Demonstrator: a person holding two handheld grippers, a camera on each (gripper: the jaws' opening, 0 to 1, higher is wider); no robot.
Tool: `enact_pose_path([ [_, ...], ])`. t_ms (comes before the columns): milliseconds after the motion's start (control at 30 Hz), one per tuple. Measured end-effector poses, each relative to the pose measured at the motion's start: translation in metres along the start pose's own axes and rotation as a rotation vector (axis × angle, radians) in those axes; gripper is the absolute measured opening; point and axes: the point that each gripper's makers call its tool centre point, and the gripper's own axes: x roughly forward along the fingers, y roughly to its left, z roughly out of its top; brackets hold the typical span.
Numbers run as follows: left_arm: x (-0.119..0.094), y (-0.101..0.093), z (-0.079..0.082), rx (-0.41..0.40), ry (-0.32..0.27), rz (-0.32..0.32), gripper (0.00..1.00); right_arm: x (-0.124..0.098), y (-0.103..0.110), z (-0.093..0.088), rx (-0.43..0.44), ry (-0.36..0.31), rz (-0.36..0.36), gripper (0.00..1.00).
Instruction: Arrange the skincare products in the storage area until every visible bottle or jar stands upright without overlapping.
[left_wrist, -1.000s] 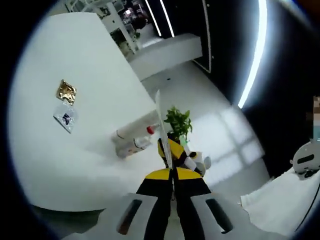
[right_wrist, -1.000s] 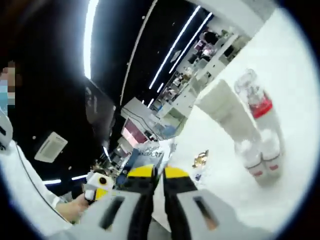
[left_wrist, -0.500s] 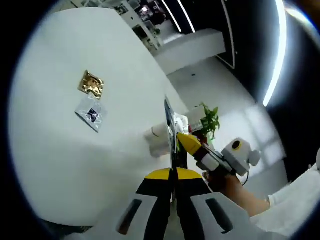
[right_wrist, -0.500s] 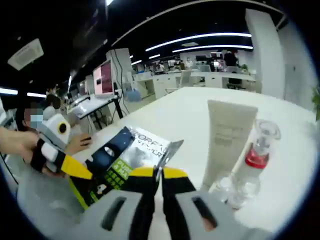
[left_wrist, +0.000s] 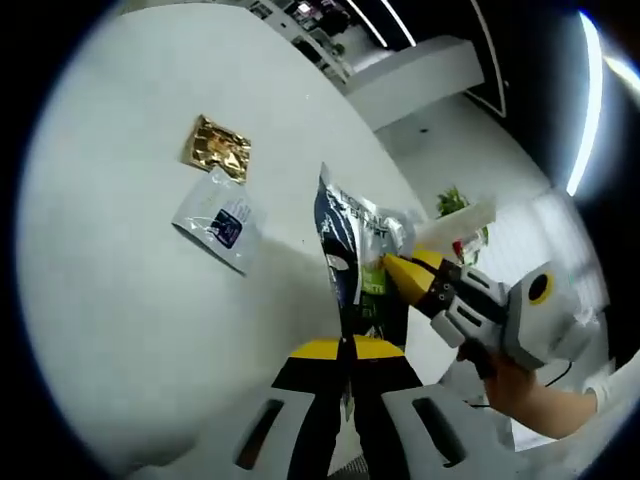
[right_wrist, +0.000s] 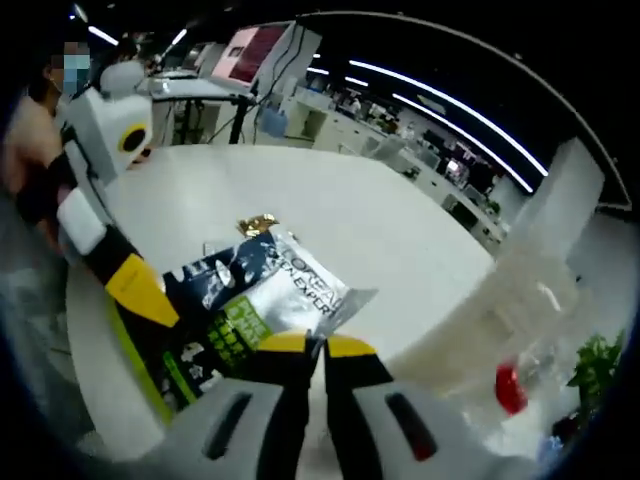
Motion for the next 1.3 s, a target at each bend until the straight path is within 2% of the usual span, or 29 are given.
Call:
enact_pose_path([
  [267,0.018,0.015,0.003,0.050,0.043,0.069,0.00,0.024,0.001,-0.024,-0.048,0.093,-0.010,0.04],
  [467,0.020,0.023,0.008,0.037,0.037,0.099,0.00,0.030,0.002,-0.036,-0.065,0.136,-0.007,0.06],
  [533,0.020,0.027,0.012,0.016,0.027,0.110,0.00,0.029,0.001,-0.034,-0.079,0.127,-0.009,0.07],
  [767,0.021,0.031,0.013,0.017,0.029,0.124,0.00,0.020,0.000,-0.034,-0.092,0.124,-0.012,0.06],
  [933,0.026,0.028,0.014,0.039,0.034,0.116,0.00,0.004,0.007,-0.034,-0.100,0.099,0.016,0.05],
  [1100,0.030,0.025,0.013,0.048,0.041,0.109,0.00,-0.006,0.027,-0.031,-0.008,0.062,0.107,0.15],
  [1267,0.033,0.023,0.012,0.074,0.043,0.110,0.00,-0.005,0.050,-0.043,0.164,0.114,0.207,0.27],
  [1300,0.033,0.024,0.011,0.082,0.044,0.117,0.00,-0.004,0.049,-0.043,0.189,0.111,0.196,0.26],
])
